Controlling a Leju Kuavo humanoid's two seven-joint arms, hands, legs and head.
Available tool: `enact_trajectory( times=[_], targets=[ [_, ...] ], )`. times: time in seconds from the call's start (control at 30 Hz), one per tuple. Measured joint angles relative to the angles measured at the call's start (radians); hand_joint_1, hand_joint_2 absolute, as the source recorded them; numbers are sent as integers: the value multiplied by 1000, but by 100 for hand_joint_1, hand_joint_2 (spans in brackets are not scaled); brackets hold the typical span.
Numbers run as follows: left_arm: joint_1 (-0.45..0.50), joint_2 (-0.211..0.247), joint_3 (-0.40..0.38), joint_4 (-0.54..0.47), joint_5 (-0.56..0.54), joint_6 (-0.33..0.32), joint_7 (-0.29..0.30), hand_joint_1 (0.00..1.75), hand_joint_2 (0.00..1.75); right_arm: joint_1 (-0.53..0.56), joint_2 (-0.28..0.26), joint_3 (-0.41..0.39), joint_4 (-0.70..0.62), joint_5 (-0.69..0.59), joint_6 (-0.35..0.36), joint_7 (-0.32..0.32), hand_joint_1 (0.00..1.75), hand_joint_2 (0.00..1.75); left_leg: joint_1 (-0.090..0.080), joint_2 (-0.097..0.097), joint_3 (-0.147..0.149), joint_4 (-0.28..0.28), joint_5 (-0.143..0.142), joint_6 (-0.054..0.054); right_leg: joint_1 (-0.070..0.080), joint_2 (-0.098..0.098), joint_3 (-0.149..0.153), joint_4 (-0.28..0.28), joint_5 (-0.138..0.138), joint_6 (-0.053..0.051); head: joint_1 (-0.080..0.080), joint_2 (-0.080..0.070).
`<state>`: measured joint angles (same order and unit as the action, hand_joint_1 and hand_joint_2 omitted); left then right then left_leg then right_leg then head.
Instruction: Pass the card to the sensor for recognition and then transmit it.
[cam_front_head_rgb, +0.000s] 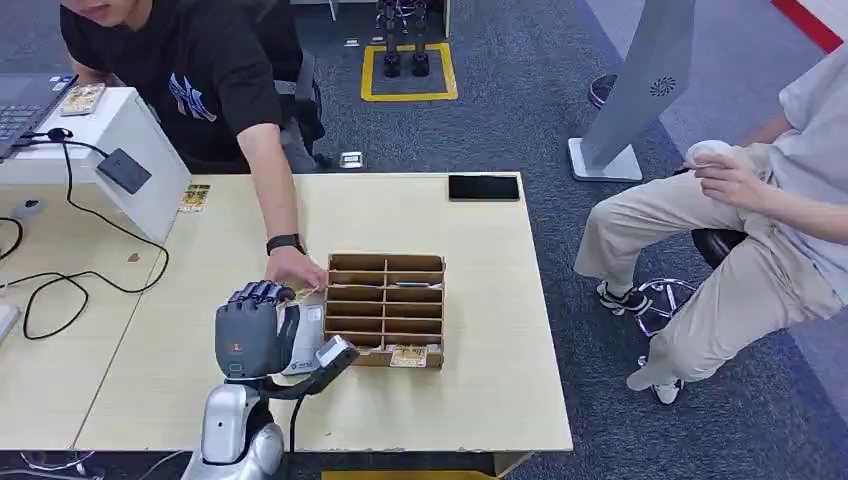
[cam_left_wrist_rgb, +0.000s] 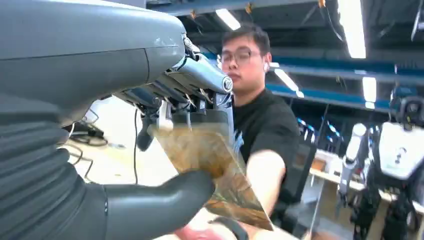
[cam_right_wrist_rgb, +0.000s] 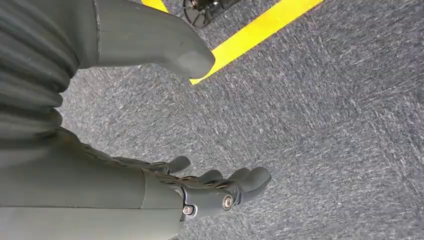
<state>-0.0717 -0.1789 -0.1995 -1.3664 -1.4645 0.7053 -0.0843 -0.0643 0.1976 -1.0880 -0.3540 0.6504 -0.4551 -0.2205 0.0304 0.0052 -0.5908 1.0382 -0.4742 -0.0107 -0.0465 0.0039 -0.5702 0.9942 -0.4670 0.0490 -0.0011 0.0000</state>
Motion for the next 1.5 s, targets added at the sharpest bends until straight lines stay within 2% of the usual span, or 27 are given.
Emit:
enact_trajectory(
  times=[0.17,0.23,0.27,0.5,0.6,0.67,0.77,0.87,0.9,0.97,1.07,1.17,1.27,1.47,1.5],
  targets=[
    [0,-14,23,-38,2,-2,-4,112,175,-1,0,0,3,0,0,0,0,175,0,0,0,0,0,0,0,0,0,0,0,0,0,0],
    [0,-16,25,-45,2,-2,-6,93,175,-1,0,0,4,0,0,0,0,175,0,0,0,0,0,0,0,0,0,0,0,0,0,0],
    [0,-19,28,-49,2,-2,-10,98,175,-1,0,0,4,0,0,0,0,175,0,0,0,0,0,0,0,0,0,0,0,0,0,0],
    [-19,-37,77,-66,57,-2,-111,91,175,-4,0,0,7,2,0,-2,0,175,0,0,0,0,0,0,0,0,0,0,0,0,0,0],
    [-43,-42,97,-66,64,-2,-127,80,175,-6,0,0,11,10,0,-2,0,175,0,0,0,0,0,0,0,0,0,0,0,0,0,0],
    [-59,-43,104,-66,61,-2,-126,82,175,-8,0,0,13,17,0,-2,0,175,0,0,0,0,0,0,0,0,0,0,0,0,0,0],
    [-91,-40,105,-65,52,-3,-95,96,175,-14,-1,3,17,18,0,-1,0,175,0,0,0,0,0,0,0,0,0,0,0,0,0,0],
    [-149,-22,104,-16,46,-5,-6,96,175,-22,-2,8,23,20,1,1,0,175,0,0,0,0,0,0,0,0,-1,0,0,0,0,0],
    [-162,-15,104,-2,45,-5,7,96,175,-25,-2,10,25,20,1,1,0,175,0,0,0,0,0,0,0,1,-1,0,0,0,0,0],
    [-181,-6,104,19,43,-5,13,96,175,-26,-2,14,27,20,1,5,0,175,0,0,0,0,1,0,0,1,-1,0,0,0,0,0],
    [-197,3,104,44,40,-5,20,105,175,-28,-2,18,29,20,1,6,0,175,0,0,0,0,1,0,0,1,-1,0,0,0,0,0],
    [-228,21,95,101,41,-5,86,136,175,-30,-2,28,32,21,2,8,0,175,0,0,0,0,1,0,0,1,-1,0,0,0,0,0],
    [-266,39,92,176,78,-5,108,115,175,-33,-2,31,37,19,1,10,0,175,0,0,0,0,1,0,0,1,-1,0,0,0,0,0],
    [-280,49,92,242,93,-5,94,117,175,-32,-2,31,43,18,1,11,0,175,0,0,0,0,1,0,0,1,-1,0,0,0,0,0],
    [-280,50,92,246,93,-5,93,126,175,-32,-2,31,44,19,1,11,0,175,0,0,0,0,1,0,0,1,-1,0,0,0,0,0]
  ],
)
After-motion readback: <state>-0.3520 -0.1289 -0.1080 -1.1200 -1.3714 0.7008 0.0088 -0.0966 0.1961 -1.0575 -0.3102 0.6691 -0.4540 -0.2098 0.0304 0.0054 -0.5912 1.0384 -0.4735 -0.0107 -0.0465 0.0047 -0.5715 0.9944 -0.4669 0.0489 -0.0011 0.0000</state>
